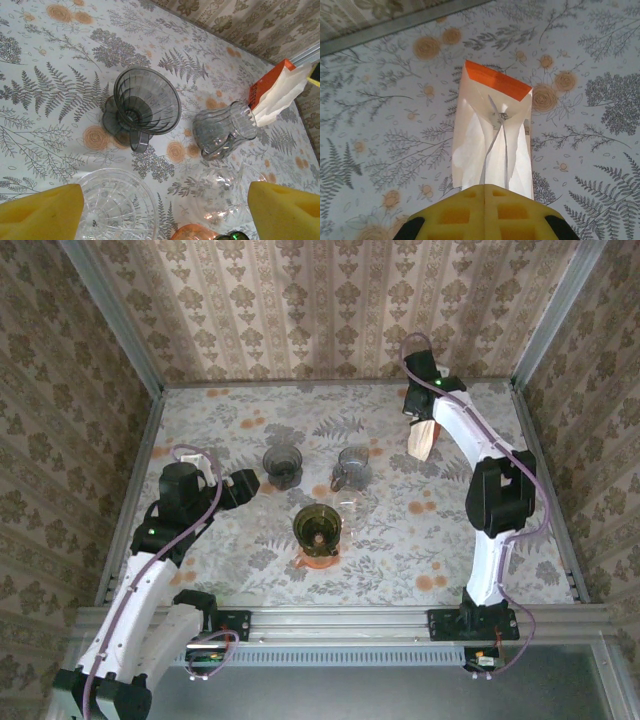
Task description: Place the coffee filter in the dripper
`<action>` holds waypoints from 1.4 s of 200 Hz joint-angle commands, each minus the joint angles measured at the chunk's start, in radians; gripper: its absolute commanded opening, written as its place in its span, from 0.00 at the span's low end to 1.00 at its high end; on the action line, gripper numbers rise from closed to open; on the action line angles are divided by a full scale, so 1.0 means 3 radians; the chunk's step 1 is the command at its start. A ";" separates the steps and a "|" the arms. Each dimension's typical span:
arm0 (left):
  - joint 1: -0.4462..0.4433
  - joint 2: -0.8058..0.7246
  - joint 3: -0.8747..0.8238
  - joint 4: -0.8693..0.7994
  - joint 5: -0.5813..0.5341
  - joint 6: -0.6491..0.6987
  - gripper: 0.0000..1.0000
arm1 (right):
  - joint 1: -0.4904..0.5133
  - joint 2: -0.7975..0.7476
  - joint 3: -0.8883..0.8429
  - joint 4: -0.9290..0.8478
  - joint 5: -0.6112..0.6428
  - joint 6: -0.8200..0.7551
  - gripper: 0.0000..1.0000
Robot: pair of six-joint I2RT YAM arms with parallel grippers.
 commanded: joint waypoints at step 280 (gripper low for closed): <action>-0.0007 -0.0008 0.0010 0.0101 0.0567 -0.0103 0.88 | 0.2655 -0.1882 -0.0161 -0.1609 -0.1006 -0.0099 0.00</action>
